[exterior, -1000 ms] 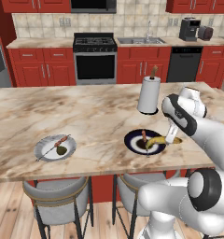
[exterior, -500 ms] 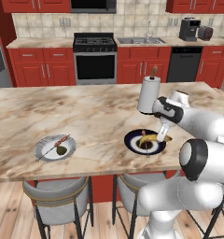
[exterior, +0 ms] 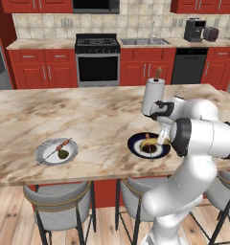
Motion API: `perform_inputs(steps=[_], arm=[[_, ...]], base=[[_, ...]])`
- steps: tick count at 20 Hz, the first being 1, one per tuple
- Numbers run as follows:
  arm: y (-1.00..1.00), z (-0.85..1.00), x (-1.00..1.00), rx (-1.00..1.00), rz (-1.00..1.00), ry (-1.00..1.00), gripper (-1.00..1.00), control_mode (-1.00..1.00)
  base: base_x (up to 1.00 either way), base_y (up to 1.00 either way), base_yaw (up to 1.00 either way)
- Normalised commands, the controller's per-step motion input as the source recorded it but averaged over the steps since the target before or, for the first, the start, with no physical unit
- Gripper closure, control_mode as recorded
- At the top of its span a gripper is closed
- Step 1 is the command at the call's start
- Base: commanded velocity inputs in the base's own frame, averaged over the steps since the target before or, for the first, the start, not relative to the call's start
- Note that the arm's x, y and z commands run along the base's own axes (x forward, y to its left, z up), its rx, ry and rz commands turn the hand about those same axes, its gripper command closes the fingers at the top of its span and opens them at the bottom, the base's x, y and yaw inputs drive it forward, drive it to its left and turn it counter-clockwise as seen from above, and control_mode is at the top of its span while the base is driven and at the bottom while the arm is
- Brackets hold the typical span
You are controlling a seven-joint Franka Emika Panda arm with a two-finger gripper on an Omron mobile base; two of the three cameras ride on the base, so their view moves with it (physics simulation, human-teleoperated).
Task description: Pick up the kiwi and banana from the fridge and place one fruit on each plate on the dining counter.
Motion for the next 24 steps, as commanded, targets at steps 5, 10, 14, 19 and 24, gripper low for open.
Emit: perform_inputs(steps=[5, 10, 14, 19, 24], arm=[[0.0, -0.38, 0.46, 0.0, 0.02, 0.0, 1.0, -1.0], [-0.01, -0.34, 0.28, 0.01, 0.0, 0.0, 1.0, -1.0], [0.0, -0.4, 0.05, 0.0, 0.01, 0.0, 1.0, -1.0], [0.0, -0.39, -0.07, 0.0, 0.02, -0.02, -1.0, -1.0], [-0.02, -0.05, -0.29, 0.0, 0.0, -0.09, -1.0, -1.0]], base=[[0.0, 0.0, 0.0], [0.0, 0.0, 0.0], [0.0, 0.0, 0.0], [0.0, 0.0, 0.0], [0.0, 0.0, 0.0]])
